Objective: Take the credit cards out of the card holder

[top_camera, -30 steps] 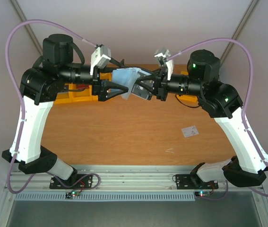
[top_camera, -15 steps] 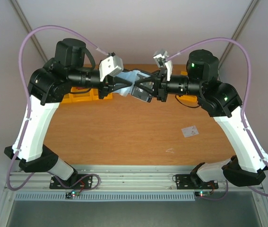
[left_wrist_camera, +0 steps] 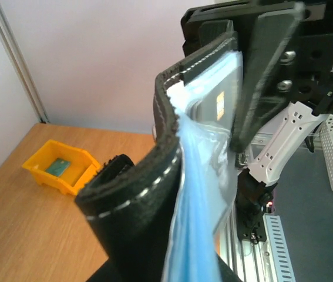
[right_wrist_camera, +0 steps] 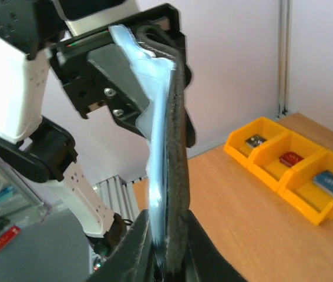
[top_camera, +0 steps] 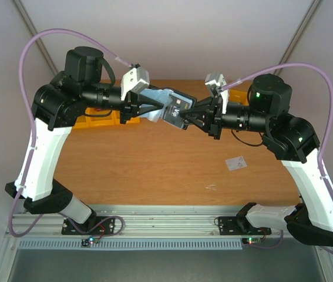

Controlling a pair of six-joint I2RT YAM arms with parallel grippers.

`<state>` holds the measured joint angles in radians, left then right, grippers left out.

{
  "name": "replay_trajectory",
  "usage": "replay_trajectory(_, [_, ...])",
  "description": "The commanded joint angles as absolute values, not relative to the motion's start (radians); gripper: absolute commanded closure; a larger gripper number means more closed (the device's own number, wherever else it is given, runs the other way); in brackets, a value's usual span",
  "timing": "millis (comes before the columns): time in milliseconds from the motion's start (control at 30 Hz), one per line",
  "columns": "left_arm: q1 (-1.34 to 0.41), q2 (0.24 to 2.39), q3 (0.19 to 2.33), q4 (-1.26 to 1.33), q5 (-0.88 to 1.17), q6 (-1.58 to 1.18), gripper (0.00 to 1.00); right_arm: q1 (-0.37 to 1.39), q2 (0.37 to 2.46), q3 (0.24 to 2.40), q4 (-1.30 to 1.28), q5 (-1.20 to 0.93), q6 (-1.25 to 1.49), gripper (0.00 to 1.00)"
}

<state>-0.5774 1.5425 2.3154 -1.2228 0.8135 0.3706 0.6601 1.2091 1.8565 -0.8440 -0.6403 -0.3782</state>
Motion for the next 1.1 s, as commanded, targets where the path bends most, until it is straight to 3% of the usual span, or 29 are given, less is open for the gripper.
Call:
replay_trajectory(0, [-0.573, 1.542, 2.340, -1.191, 0.874, 0.335, 1.00, 0.653, 1.203, 1.840, -0.864, -0.585, -0.364, 0.99])
replay_trajectory(67, [-0.574, 1.539, 2.333, -1.184, 0.854, 0.320, 1.00, 0.653, 1.192, 1.827, -0.860, -0.543, -0.353, 0.99])
replay_trajectory(100, [-0.574, 1.536, 2.323, -1.170, 0.823, 0.308, 0.90, 0.653, 1.185, 1.822, -0.860, -0.514, -0.343, 0.99])
replay_trajectory(167, [-0.572, 1.527, 2.292, -1.136, 0.668, 0.246, 0.52, 0.651, 1.178, 1.818, -0.880, -0.431, -0.326, 0.99])
replay_trajectory(200, [-0.570, 1.521, 2.270, -1.116, 0.552, 0.228, 0.41, 0.650, 1.181, 1.822, -0.907, -0.363, -0.313, 0.99])
replay_trajectory(333, [-0.527, 1.520, 2.191, -1.024, 0.001, 0.159, 0.26, 0.650, 1.277, 1.912, -1.146, 0.056, -0.221, 0.99])
replay_trajectory(467, [-0.465, 1.518, 2.196, -1.015, 0.022, 0.030, 0.28, 0.659, 1.435, 2.072, -1.465, 0.451, -0.144, 0.99])
replay_trajectory(567, [-0.471, 1.513, 2.195, -1.025, 0.308, 0.037, 0.41, 0.704, 1.548, 2.132, -1.617, 0.655, -0.140, 0.99])
replay_trajectory(667, [-0.506, 1.505, 2.152, -1.025, 0.528, 0.031, 0.45, 0.731, 1.664, 2.195, -1.748, 0.725, -0.111, 0.99])
replay_trajectory(900, [-0.562, 1.504, 2.047, -0.986, 0.708, -0.075, 0.50, 0.732, 1.697, 2.211, -1.602, 0.323, -0.140, 0.99])
replay_trajectory(1067, [-0.564, 1.490, 1.969, -0.956, 0.769, -0.157, 0.74, 0.717, 1.589, 2.120, -1.347, -0.107, -0.158, 0.99])
